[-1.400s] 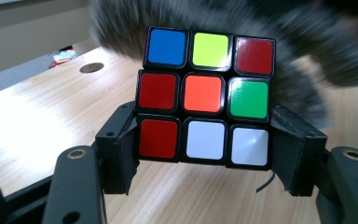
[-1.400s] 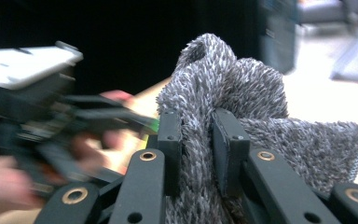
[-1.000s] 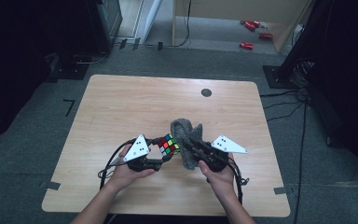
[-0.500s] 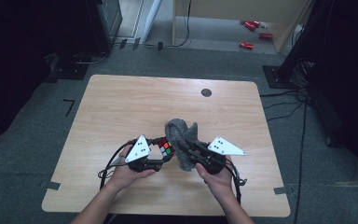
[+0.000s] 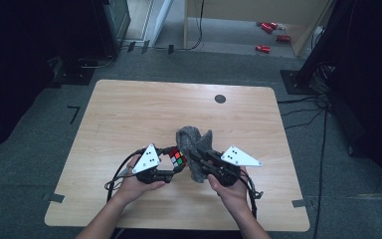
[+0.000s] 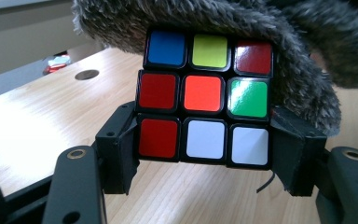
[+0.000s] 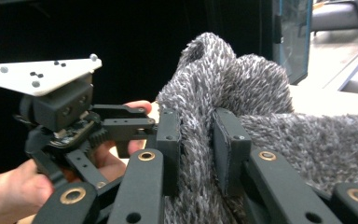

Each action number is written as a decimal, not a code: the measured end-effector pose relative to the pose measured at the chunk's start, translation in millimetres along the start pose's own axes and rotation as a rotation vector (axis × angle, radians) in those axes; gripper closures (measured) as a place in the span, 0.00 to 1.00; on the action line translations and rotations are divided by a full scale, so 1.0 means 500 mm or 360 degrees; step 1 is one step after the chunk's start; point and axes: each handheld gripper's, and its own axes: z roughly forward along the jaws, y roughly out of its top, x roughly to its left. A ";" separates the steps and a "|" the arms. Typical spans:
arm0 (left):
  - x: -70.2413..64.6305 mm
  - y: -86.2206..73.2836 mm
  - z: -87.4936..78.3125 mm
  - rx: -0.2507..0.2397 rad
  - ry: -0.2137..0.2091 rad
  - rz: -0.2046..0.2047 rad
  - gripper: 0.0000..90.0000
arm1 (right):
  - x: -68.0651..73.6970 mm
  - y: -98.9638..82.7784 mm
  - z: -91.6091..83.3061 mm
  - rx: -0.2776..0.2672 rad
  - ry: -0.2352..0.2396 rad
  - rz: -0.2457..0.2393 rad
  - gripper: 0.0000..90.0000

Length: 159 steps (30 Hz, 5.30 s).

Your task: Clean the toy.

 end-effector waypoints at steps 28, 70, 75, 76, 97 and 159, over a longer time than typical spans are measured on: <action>0.045 0.002 -0.040 -0.0373 -0.0123 -0.0389 0.39 | -0.054 -0.056 0.021 0.0010 0.0232 0.0410 0.85; 0.043 0.007 -0.042 -0.0485 -0.0014 -0.0495 0.39 | 0.014 -0.078 0.055 -0.0003 0.0243 0.0108 0.85; 0.043 0.008 -0.043 -0.0463 0.0025 -0.0482 0.39 | 0.021 -0.077 0.055 -0.0010 0.0262 0.0104 0.85; 0.046 0.008 -0.046 -0.0473 0.0040 -0.0494 0.39 | 0.015 -0.074 0.051 -0.0022 0.0253 0.0123 0.85; 0.075 -0.038 0.003 0.0118 0.0425 -0.0416 0.39 | -0.145 -0.064 -0.021 0.0080 -0.0480 0.0008 0.92; 0.100 -0.093 0.051 0.0670 0.0651 -0.0403 0.36 | -0.163 -0.100 0.014 0.0335 -0.0655 0.0020 0.18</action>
